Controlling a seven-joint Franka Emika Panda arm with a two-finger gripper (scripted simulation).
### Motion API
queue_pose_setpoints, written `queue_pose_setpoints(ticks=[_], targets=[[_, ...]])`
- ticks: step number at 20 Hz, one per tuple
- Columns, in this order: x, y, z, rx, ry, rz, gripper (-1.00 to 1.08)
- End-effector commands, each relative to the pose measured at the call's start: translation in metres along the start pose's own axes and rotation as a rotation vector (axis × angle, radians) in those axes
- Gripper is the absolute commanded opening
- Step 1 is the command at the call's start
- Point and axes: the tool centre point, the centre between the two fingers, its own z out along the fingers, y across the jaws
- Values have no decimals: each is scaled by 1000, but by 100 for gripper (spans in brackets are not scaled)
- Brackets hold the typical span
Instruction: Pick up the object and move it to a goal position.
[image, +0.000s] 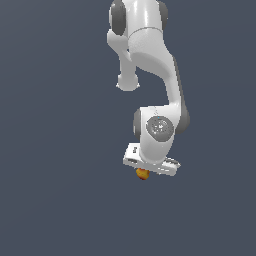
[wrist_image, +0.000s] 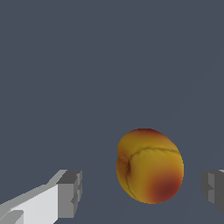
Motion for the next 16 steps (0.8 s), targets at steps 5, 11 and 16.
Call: queue_pose_setpoints(ticks=[5, 11, 16], targets=[[-1, 0, 31, -1, -1, 1, 100], [0, 0, 34, -1, -1, 1, 100], [0, 0, 34, -1, -1, 1, -100]])
